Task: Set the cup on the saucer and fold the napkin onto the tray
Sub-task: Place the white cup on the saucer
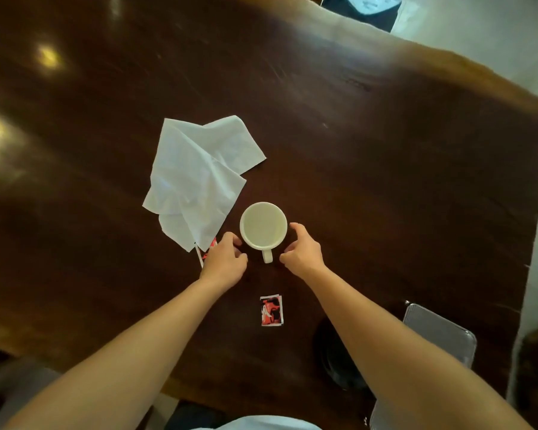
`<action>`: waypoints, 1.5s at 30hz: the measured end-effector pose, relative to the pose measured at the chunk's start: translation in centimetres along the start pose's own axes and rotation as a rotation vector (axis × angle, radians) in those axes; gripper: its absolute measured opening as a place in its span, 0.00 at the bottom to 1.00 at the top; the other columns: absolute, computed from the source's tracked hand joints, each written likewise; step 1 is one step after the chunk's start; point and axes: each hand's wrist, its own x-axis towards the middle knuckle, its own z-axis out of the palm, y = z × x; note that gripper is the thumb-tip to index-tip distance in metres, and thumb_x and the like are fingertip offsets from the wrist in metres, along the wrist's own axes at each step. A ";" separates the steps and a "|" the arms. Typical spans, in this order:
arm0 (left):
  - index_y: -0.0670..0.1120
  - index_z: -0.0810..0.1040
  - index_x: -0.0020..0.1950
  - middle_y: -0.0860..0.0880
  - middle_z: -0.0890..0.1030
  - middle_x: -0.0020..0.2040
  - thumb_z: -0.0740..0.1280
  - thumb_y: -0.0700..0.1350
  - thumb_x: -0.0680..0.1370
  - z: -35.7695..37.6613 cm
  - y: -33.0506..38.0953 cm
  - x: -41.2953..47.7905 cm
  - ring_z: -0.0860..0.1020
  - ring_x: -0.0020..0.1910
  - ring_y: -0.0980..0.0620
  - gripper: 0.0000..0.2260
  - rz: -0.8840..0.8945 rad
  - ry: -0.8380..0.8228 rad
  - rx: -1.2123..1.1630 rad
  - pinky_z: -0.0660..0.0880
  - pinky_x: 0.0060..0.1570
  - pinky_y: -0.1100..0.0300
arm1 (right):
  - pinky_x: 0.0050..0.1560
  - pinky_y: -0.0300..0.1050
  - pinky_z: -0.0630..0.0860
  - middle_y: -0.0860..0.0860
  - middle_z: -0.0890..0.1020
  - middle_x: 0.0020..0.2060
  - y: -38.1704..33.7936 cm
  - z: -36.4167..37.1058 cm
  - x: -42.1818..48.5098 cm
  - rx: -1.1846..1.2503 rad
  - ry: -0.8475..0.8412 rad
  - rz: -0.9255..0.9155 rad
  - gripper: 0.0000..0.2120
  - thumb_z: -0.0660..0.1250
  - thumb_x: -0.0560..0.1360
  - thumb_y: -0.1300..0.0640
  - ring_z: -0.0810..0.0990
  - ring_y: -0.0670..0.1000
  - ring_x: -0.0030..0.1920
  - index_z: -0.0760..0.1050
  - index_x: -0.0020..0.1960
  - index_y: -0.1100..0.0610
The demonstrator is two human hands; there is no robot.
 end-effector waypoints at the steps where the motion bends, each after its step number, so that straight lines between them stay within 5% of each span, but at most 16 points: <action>1: 0.47 0.71 0.60 0.48 0.81 0.44 0.68 0.41 0.76 0.0 0.2 0.4 0.83 0.43 0.46 0.14 0.002 0.002 -0.004 0.81 0.50 0.44 | 0.50 0.49 0.83 0.50 0.79 0.43 -0.2 0.0 0.2 -0.001 0.004 0.001 0.44 0.71 0.72 0.70 0.81 0.48 0.45 0.55 0.80 0.47; 4: 0.47 0.65 0.71 0.46 0.80 0.59 0.72 0.40 0.74 0.0 0.9 1.1 0.79 0.57 0.46 0.28 0.020 0.009 0.011 0.76 0.59 0.50 | 0.51 0.49 0.82 0.50 0.78 0.51 -0.9 0.2 0.7 -0.047 0.004 -0.030 0.51 0.72 0.71 0.71 0.79 0.48 0.47 0.48 0.81 0.45; 6: 0.46 0.57 0.78 0.45 0.75 0.67 0.74 0.39 0.72 0.0 1.3 1.5 0.75 0.66 0.44 0.39 0.036 0.005 0.030 0.73 0.66 0.49 | 0.56 0.50 0.80 0.53 0.75 0.64 -1.4 0.5 0.9 -0.087 0.003 -0.082 0.56 0.75 0.68 0.70 0.77 0.52 0.60 0.44 0.81 0.44; 9: 0.47 0.50 0.82 0.43 0.69 0.75 0.75 0.39 0.70 0.0 1.5 1.9 0.69 0.73 0.41 0.47 0.066 -0.003 0.036 0.69 0.71 0.45 | 0.60 0.51 0.76 0.53 0.73 0.67 -1.8 1.1 0.8 -0.106 -0.018 -0.151 0.57 0.76 0.67 0.67 0.74 0.55 0.67 0.42 0.81 0.44; 12: 0.48 0.49 0.82 0.43 0.70 0.75 0.74 0.39 0.71 0.0 1.8 1.6 0.68 0.74 0.42 0.47 0.108 -0.007 0.032 0.68 0.70 0.49 | 0.60 0.52 0.77 0.53 0.75 0.64 -1.8 1.4 0.4 -0.083 -0.026 -0.212 0.53 0.76 0.68 0.63 0.76 0.54 0.64 0.46 0.81 0.47; 17: 0.49 0.58 0.79 0.45 0.77 0.66 0.75 0.42 0.71 0.1 1.7 0.8 0.76 0.64 0.44 0.40 0.182 0.007 0.007 0.75 0.61 0.49 | 0.47 0.44 0.75 0.48 0.76 0.53 -1.4 1.3 -1.2 0.046 -0.038 -0.219 0.35 0.74 0.73 0.58 0.78 0.49 0.53 0.57 0.73 0.51; 23: 0.49 0.64 0.75 0.47 0.78 0.60 0.75 0.39 0.72 0.7 1.2 -1.7 0.76 0.56 0.49 0.35 0.211 -0.059 0.014 0.73 0.51 0.56 | 0.46 0.43 0.74 0.48 0.75 0.53 0.7 1.7 -4.2 0.097 -0.064 -0.166 0.36 0.75 0.72 0.56 0.78 0.49 0.53 0.58 0.72 0.51; 45: 0.51 0.66 0.71 0.51 0.76 0.58 0.76 0.39 0.73 10.9 3.6 -15.7 0.75 0.55 0.54 0.31 0.317 -0.152 0.095 0.71 0.43 0.64 | 0.46 0.42 0.76 0.48 0.78 0.54 15.4 -2.4 -15.4 0.221 0.099 -0.158 0.34 0.76 0.73 0.53 0.79 0.48 0.52 0.60 0.70 0.48</action>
